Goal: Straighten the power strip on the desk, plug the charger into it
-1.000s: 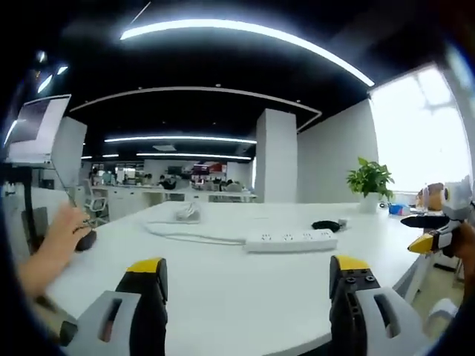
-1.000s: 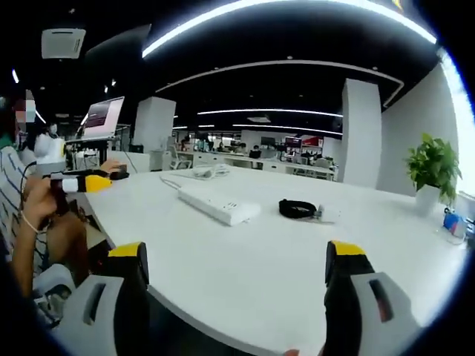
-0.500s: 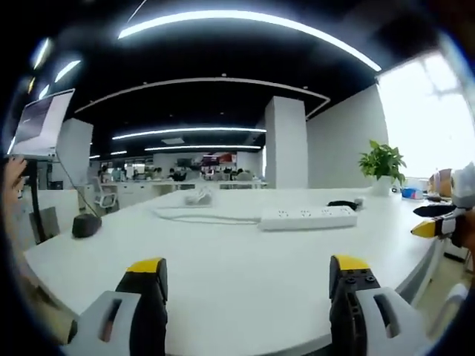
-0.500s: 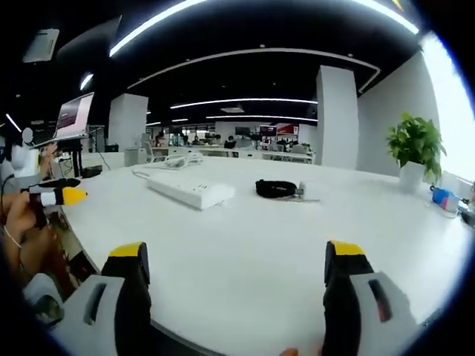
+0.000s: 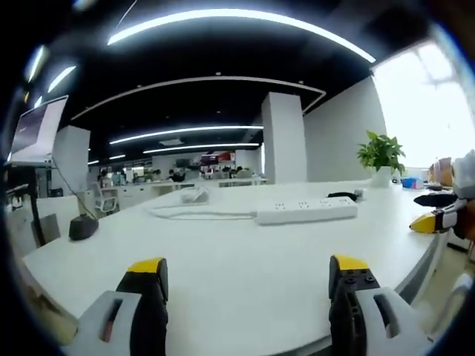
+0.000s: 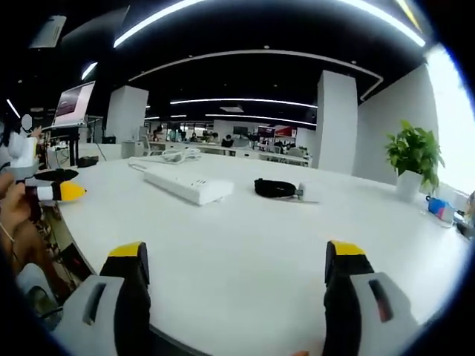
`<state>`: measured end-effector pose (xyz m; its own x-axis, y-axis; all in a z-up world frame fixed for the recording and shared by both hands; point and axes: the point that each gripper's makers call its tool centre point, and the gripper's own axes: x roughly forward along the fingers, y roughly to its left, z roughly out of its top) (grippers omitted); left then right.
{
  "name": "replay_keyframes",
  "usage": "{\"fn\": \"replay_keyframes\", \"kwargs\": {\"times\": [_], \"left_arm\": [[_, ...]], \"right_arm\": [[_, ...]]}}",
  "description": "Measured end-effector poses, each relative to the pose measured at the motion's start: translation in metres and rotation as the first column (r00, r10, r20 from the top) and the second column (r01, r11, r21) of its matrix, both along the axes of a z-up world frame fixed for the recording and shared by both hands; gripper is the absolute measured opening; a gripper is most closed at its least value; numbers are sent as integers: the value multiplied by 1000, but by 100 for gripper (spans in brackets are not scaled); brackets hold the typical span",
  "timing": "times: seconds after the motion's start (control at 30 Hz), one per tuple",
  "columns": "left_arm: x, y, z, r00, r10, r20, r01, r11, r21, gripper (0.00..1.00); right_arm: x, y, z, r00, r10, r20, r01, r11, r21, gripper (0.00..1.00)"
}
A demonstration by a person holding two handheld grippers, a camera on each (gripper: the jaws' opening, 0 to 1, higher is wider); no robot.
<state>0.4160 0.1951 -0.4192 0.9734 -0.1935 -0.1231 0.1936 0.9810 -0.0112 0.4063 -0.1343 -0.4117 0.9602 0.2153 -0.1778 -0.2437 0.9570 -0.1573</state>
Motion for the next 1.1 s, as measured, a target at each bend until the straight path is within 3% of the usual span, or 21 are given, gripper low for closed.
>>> {"fn": "replay_keyframes", "kwargs": {"times": [0.13, 1.1], "left_arm": [[0, -1, -1, 1000, 4, 4, -5, 1000, 29, 93], [-2, -9, 1, 999, -12, 37, 11, 999, 30, 93]], "right_arm": [[-1, 0, 0, 1000, 0, 3, 0, 1000, 2, 98], [4, -2, -2, 1000, -2, -3, 2, 1000, 27, 98]]}}
